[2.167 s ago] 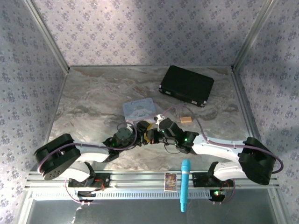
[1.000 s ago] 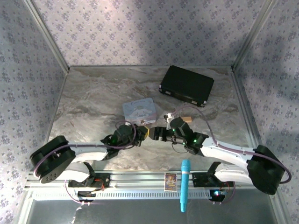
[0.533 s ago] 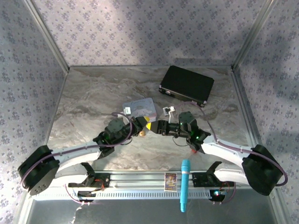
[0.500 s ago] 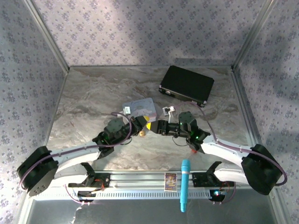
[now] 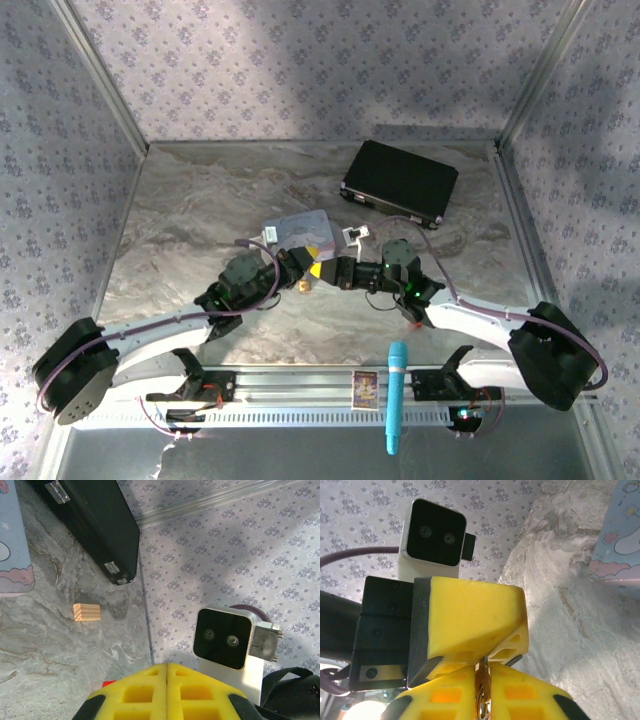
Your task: Unlock a padlock with a key
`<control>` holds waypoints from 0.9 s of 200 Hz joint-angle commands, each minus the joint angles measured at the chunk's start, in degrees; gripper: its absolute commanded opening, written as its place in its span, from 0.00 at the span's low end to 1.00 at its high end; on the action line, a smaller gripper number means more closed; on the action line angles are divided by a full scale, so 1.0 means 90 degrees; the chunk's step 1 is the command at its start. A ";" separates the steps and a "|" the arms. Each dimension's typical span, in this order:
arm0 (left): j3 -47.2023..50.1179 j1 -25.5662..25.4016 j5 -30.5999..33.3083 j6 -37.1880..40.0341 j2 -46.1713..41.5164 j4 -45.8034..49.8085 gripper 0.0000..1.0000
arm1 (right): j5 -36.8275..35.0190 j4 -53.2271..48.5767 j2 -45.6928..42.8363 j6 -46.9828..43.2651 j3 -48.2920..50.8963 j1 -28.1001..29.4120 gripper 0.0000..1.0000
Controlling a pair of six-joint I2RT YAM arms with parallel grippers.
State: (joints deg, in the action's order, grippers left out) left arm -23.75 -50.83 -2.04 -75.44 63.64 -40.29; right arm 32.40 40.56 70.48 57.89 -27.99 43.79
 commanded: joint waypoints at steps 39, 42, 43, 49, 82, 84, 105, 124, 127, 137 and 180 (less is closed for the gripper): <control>0.0054 0.0039 0.0070 0.0062 0.0000 -0.0191 0.00 | -0.0146 0.0487 -0.0122 0.0159 0.0281 -0.0038 0.00; 0.0044 0.0037 0.0078 0.0062 -0.0009 -0.0164 0.00 | -0.0143 0.0457 -0.0139 0.0152 0.0279 -0.0055 0.00; 0.0047 0.0040 0.0079 0.0062 -0.0010 -0.0153 0.00 | -0.0143 0.0457 -0.0139 0.0152 0.0279 -0.0055 0.00; 0.0063 0.0051 0.0083 0.0065 -0.0025 -0.0116 0.00 | -0.0141 0.0406 -0.0155 0.0150 0.0279 -0.0069 0.00; 0.0112 0.0094 0.0154 0.0082 -0.0119 0.0117 0.00 | -0.0134 0.0299 -0.0197 0.0140 0.0296 -0.0104 0.00; 0.0110 0.0094 0.0162 0.0081 -0.0120 0.0128 0.00 | -0.0134 0.0299 -0.0197 0.0140 0.0297 -0.0108 0.00; 0.0118 0.0130 0.0178 0.0095 -0.0208 0.0324 0.00 | -0.0158 0.0200 -0.0204 0.0112 0.0303 -0.0108 0.00; 0.0100 0.0144 0.0178 0.0164 -0.0249 0.0434 0.02 | -0.0163 0.0099 -0.0204 0.0088 0.0304 -0.0109 0.00; 0.0100 0.0146 0.0181 0.0169 -0.0254 0.0434 0.04 | -0.0163 0.0083 -0.0211 0.0086 0.0300 -0.0104 0.00; 0.0109 0.0145 0.0206 0.0164 -0.0274 0.0473 0.09 | -0.0139 0.0015 -0.0214 0.0053 0.0279 -0.0101 0.00; 0.0108 0.0196 0.0403 0.0524 -0.0557 0.0853 0.82 | -0.0168 -0.0879 -0.0281 -0.0273 0.0121 -0.0063 0.00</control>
State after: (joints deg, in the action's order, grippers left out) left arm -23.05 -49.47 -0.47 -74.04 61.19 -35.29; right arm 31.73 38.59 69.41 58.19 -25.96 43.27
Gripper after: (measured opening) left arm 0.658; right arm 0.048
